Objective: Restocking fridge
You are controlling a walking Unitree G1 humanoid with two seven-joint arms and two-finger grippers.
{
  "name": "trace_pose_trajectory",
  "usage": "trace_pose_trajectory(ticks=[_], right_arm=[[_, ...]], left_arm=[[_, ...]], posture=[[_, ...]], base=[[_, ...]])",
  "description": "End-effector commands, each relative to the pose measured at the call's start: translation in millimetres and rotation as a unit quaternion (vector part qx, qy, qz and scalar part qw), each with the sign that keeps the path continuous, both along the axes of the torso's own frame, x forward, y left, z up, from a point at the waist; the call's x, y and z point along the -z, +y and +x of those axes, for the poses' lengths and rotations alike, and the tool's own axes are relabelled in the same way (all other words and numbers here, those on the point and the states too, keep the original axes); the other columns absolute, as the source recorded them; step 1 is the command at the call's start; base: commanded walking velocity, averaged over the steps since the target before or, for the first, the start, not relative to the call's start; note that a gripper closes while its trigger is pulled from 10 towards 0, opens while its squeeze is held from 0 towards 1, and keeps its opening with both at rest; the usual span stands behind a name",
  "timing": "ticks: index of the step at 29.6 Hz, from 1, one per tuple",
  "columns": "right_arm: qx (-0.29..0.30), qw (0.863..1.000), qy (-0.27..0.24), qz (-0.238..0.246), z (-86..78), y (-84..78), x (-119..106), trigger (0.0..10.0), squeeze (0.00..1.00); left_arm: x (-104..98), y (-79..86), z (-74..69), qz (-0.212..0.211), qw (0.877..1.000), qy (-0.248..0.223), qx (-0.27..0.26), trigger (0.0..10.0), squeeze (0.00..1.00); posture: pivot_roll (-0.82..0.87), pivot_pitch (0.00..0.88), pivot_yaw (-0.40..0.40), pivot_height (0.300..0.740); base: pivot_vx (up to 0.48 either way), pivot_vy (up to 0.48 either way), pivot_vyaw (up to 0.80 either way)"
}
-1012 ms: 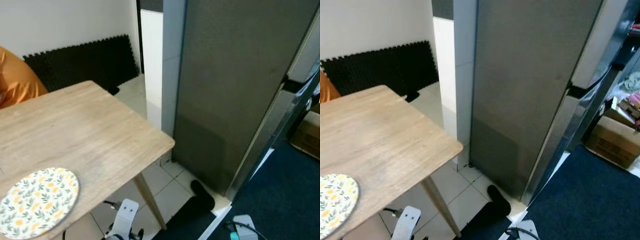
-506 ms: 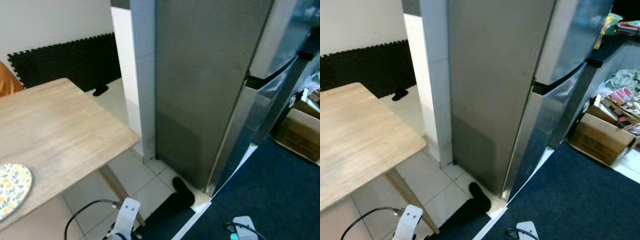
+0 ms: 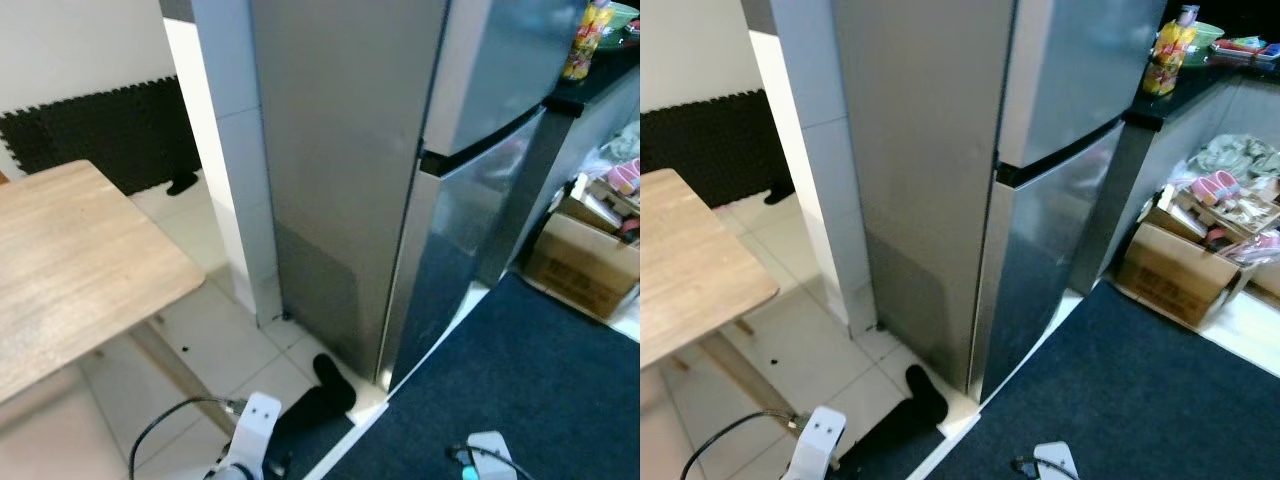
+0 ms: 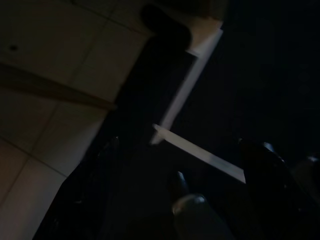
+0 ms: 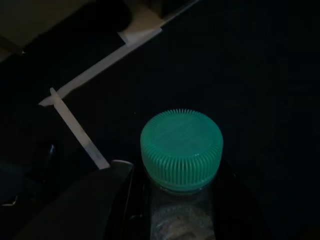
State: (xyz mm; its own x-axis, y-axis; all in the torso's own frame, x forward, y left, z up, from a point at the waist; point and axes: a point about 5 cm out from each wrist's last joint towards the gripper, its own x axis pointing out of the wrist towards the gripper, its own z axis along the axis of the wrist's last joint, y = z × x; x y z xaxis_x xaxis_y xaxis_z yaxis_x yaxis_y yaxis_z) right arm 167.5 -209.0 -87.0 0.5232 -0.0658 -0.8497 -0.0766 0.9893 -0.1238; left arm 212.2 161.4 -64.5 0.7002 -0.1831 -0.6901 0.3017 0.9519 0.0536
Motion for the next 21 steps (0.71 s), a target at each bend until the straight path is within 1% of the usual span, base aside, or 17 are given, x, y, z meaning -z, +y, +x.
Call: trace_pose_trajectory(ticks=[1,5,9,15,21], right_arm=[[0.003,1.000,-0.003,-0.001,0.7,-0.6,-0.5,10.0,0.00],[0.003,1.000,-0.002,0.000,0.2,-0.4,-0.2,10.0,0.00],[0.002,1.000,0.000,-0.001,-1.2,0.5,0.6,10.0,0.00],[0.003,1.000,0.000,0.000,-1.4,1.2,0.8,10.0,0.00],[0.004,1.000,-0.001,0.000,-1.2,1.1,0.7,10.0,0.00]], left_arm=[[-0.1,2.3,0.0,0.003,1.000,0.001,0.000,10.0,0.00],[-0.2,2.3,0.0,0.003,1.000,0.001,-0.001,10.0,0.00],[1.4,5.1,-1.9,0.007,1.000,0.007,-0.011,10.0,0.00],[1.8,5.9,-2.7,0.008,1.000,0.009,-0.008,10.0,0.00],[0.1,5.5,-0.1,0.004,1.000,0.005,-0.007,10.0,0.00]], posture=[[-0.08,0.023,0.007,0.740],[-0.08,0.023,0.007,0.740],[-0.08,0.022,0.010,0.740],[-0.09,0.016,0.017,0.740],[-0.09,0.011,0.022,0.740]], base=[[0.000,-0.341,0.00],[0.000,-0.344,0.00],[0.000,0.000,0.00],[0.000,0.000,0.00],[0.000,0.000,0.00]])
